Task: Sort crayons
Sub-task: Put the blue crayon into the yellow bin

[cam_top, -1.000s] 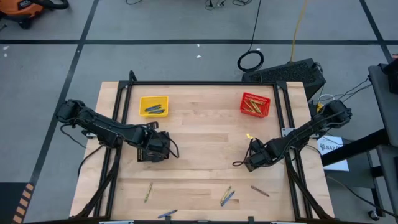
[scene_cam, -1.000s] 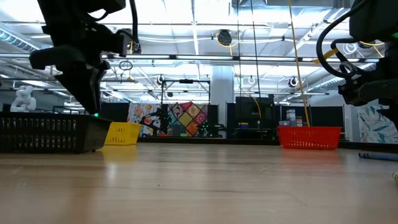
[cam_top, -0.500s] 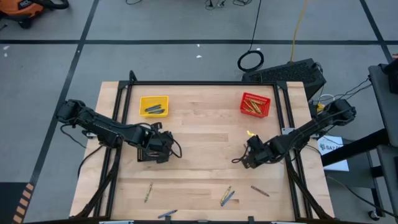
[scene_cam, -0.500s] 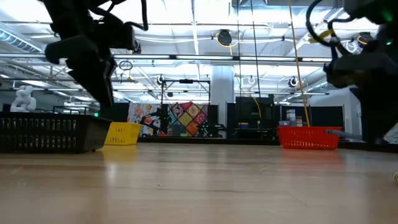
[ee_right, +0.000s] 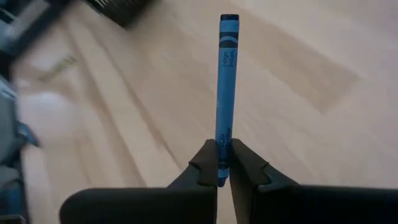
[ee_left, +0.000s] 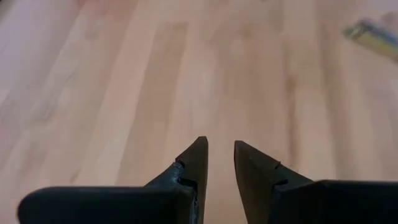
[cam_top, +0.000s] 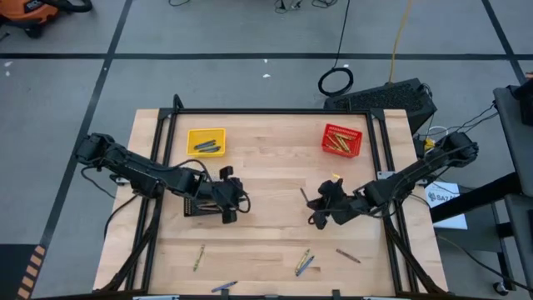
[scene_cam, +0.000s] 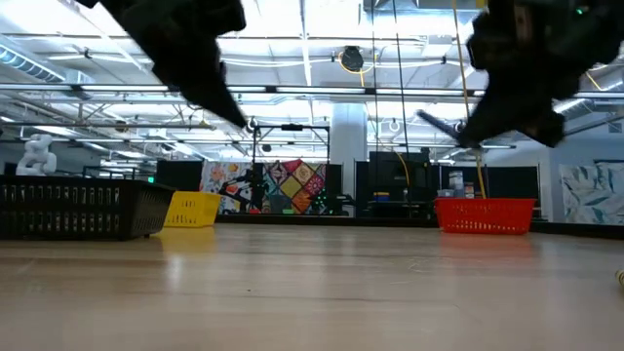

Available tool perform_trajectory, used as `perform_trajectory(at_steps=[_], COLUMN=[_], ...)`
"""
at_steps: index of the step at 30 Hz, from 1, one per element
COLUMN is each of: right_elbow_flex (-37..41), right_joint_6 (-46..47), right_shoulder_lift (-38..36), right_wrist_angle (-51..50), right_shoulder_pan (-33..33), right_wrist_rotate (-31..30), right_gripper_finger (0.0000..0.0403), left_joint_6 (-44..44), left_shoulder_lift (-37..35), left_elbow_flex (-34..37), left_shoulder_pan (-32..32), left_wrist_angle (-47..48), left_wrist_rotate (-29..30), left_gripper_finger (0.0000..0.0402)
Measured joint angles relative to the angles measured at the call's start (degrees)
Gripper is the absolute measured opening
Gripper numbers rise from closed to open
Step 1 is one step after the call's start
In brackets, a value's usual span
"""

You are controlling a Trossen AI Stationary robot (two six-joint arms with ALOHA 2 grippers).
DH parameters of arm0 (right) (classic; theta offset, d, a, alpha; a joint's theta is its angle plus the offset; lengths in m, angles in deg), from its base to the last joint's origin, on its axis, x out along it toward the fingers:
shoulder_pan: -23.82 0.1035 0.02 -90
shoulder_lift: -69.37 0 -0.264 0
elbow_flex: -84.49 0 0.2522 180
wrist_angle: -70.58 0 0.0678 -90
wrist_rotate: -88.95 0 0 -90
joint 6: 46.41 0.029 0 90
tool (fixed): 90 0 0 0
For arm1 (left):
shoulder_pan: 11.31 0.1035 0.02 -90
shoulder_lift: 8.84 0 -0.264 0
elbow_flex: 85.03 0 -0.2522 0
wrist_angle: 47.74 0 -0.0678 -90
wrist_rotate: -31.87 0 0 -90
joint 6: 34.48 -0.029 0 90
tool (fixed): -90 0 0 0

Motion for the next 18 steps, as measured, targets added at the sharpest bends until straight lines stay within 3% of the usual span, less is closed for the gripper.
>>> perform_trajectory(at_steps=[9, 18], right_elbow_flex=[0.0, 0.0], right_joint_6=[-17.4, -37.3], right_shoulder_lift=[0.0, 2.0], right_wrist_angle=[15.4, 37.1], right_shoulder_pan=[0.0, -0.4], right_wrist_rotate=[-7.5, -7.4], right_gripper_finger=[0.0000, 0.0000], left_joint_6=[-5.4, -4.0], left_shoulder_lift=[0.0, 0.0], left_elbow_flex=[0.0, 0.0], left_shoulder_pan=[0.0, 1.8], left_wrist_angle=[-14.5, -27.8], left_wrist_rotate=[-2.0, -6.0], left_gripper_finger=[0.0080, 0.0080])
